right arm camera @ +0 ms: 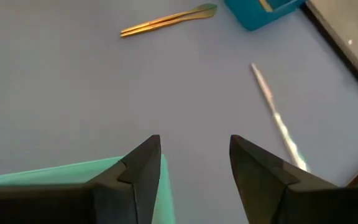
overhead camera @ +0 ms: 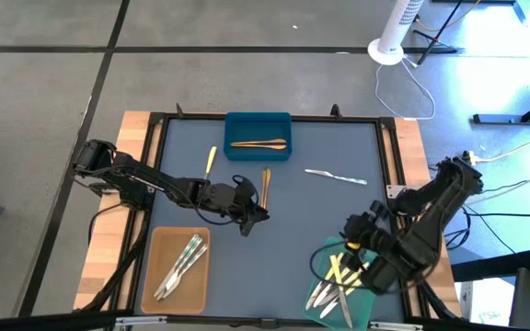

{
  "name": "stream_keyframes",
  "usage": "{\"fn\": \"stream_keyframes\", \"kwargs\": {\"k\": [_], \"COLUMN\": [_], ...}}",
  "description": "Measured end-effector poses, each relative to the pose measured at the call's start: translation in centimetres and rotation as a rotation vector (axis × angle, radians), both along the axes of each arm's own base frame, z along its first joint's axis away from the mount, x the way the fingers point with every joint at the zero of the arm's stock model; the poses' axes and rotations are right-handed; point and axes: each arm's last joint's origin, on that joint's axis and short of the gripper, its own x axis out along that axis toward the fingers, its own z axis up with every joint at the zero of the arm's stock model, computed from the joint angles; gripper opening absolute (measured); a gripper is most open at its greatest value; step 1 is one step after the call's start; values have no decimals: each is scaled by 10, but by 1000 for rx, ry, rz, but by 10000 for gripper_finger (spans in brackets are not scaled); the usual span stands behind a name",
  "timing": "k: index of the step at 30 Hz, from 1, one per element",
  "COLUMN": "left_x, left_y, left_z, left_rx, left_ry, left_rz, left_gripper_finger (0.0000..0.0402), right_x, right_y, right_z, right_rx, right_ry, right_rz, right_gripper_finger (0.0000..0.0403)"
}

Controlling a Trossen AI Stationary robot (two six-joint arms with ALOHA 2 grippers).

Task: Sort silverware by color (type)
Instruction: Put the green patterned knife into the orange bin

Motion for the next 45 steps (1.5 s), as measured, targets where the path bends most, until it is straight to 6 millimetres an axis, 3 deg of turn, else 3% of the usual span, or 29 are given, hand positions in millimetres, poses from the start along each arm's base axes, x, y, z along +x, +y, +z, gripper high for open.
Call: {"fn": "stream_keyframes", "kwargs": {"k": [10,26,41,45], "left_x": [0,0,0,0], "left_y": [0,0,0,0], "left_z": [0,0,0,0], "left_rx": [0,0,0,0], "left_ry": [0,-1,0,0], "left_rz": [0,1,1,1], "left_gripper_finger": [105,105,105,105], "right_x": [12,-12,-24,-23], "right_y": [-50,-146,-216,-232], "right_z": [21,63,69,60], "right_rx": [-69,-128,-107,-115], "right_ry": [90,87,237,272], "right_rz": [105,93,57,42], "right_gripper_finger": [179,179,179,179]}}
